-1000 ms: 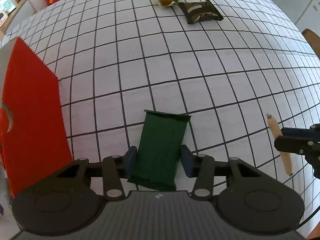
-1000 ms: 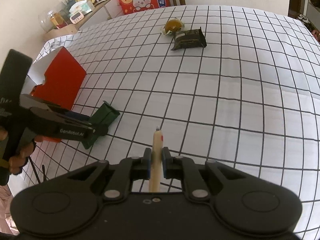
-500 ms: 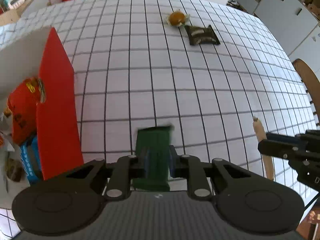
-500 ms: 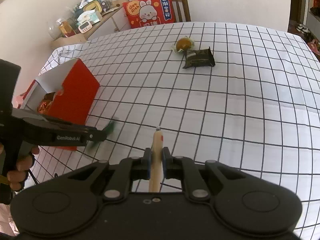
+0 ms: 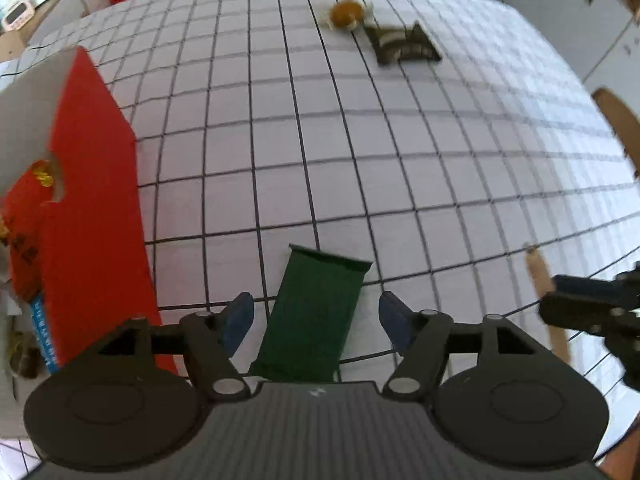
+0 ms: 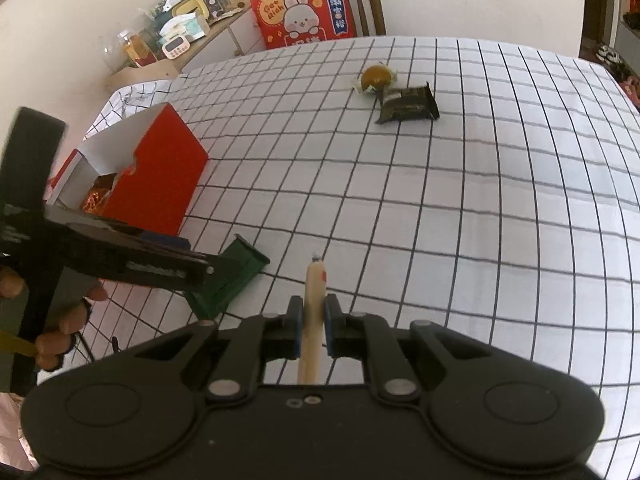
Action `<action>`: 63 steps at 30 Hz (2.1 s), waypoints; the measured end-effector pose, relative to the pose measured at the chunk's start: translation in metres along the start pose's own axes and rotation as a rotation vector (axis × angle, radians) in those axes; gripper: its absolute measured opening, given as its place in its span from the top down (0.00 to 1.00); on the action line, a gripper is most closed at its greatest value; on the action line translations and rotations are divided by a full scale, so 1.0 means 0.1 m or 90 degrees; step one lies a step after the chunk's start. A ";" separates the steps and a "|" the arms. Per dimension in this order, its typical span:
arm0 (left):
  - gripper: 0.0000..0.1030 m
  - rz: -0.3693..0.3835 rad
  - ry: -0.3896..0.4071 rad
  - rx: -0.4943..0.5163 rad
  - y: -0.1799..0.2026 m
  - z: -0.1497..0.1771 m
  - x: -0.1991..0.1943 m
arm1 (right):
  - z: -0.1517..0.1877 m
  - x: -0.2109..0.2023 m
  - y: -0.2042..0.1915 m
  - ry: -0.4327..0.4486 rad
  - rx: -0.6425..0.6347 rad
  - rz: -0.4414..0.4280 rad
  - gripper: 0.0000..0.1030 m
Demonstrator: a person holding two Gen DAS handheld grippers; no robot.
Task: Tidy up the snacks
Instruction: 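Carry the cracker pack with left tool while right tool carries the stick over the box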
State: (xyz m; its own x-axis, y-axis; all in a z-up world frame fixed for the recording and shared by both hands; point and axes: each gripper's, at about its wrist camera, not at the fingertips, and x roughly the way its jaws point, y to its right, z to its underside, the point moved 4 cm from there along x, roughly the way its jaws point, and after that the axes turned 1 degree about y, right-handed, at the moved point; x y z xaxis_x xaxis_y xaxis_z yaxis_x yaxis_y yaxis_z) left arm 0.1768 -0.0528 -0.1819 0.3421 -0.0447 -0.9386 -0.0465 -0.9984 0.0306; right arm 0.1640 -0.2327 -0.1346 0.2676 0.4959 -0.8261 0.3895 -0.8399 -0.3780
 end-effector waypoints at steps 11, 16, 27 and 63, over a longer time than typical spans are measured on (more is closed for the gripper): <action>0.51 -0.014 -0.006 0.030 -0.01 0.04 0.12 | 0.12 0.00 0.09 -0.008 0.019 0.003 0.91; 0.57 -0.023 0.012 0.040 0.00 0.08 0.08 | 0.12 0.03 0.10 -0.010 0.022 0.004 0.91; 0.57 -0.001 0.034 -0.044 -0.11 0.04 -0.29 | -0.01 -0.01 0.02 0.002 0.013 0.001 0.91; 0.57 -0.134 0.186 -0.259 -2.02 0.34 -1.73 | -1.01 0.52 -2.18 0.040 -0.179 -0.119 0.91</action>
State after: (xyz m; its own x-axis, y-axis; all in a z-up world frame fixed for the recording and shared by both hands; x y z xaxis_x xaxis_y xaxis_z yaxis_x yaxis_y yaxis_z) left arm 0.0949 0.1576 -0.0379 0.5543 0.2076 -0.8060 0.3982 -0.9165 0.0378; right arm 0.1821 -0.0015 -0.0533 0.2186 0.6559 -0.7225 0.6626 -0.6433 -0.3835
